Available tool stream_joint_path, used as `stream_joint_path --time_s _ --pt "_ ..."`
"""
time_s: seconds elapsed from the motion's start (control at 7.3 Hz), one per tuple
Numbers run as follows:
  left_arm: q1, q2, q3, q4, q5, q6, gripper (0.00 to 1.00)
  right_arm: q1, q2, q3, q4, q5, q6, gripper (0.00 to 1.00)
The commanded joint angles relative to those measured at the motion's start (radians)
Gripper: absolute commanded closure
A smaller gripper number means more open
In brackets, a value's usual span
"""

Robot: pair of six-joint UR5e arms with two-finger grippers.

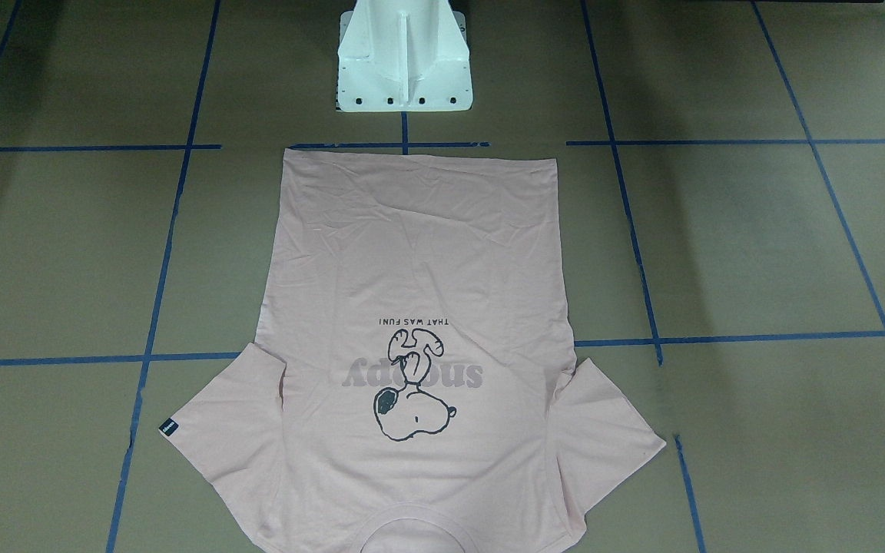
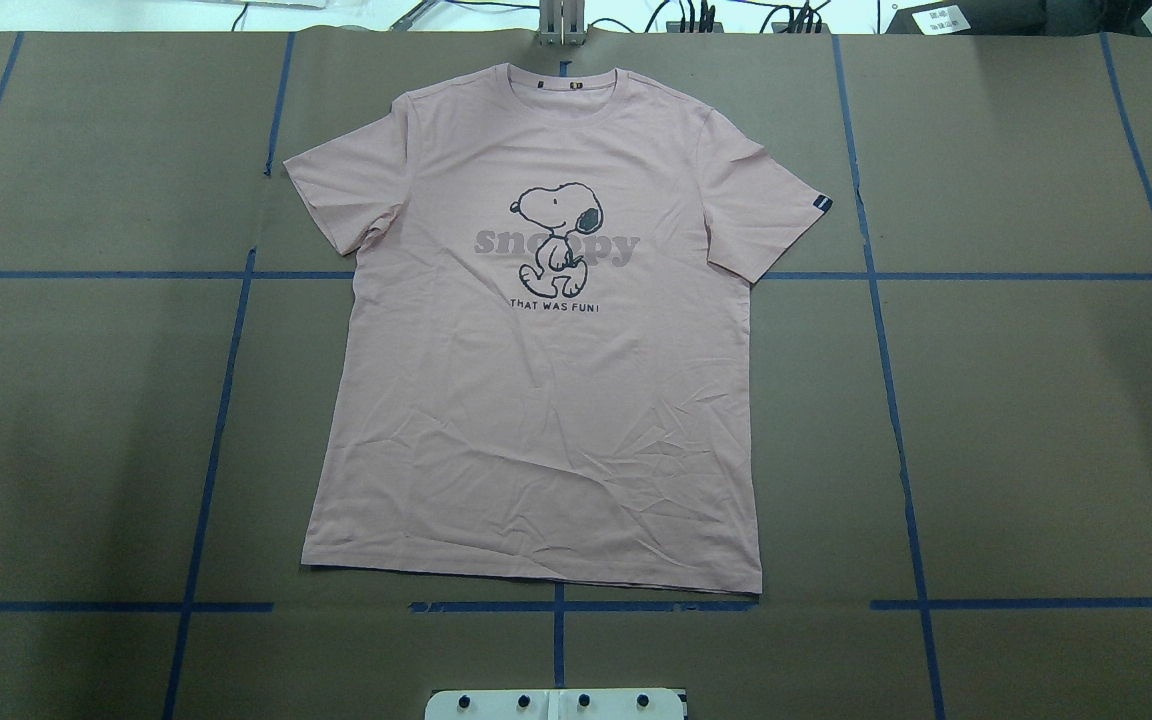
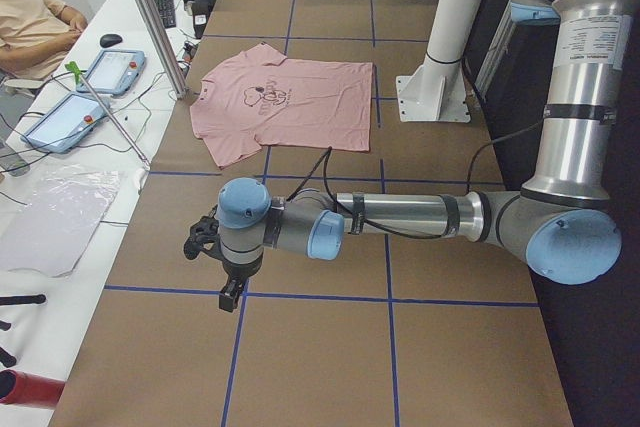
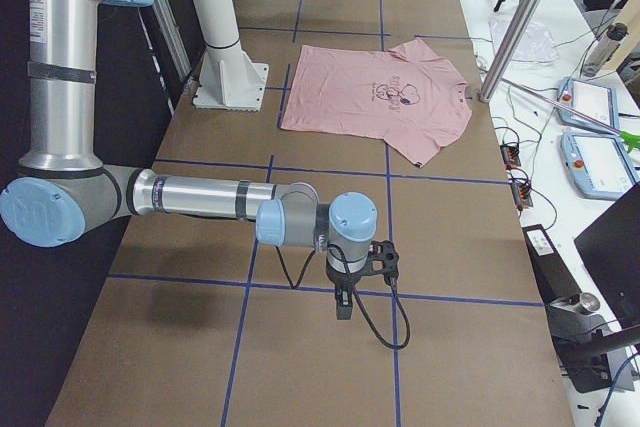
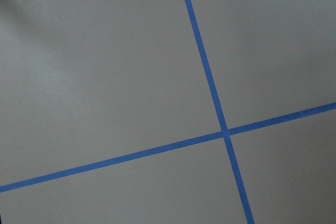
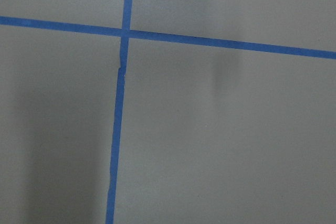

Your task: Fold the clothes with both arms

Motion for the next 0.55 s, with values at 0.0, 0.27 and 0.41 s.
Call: stream_joint_path --time_s 0.0,0.27,0.41 --pt "0.002 0.001 0.001 -0.032 0.002 -0.001 0.0 0.001 0.0 0.002 0.0 0.002 0.002 0.0" --pt "0.002 0.002 0.007 -0.04 0.0 0.002 0.0 0.0 0.0 0.006 0.0 0.003 0.004 0.0" --pt "0.002 0.002 0.006 -0.041 -0.001 -0.001 0.0 0.0 0.002 0.02 0.0 0.003 0.004 0.0"
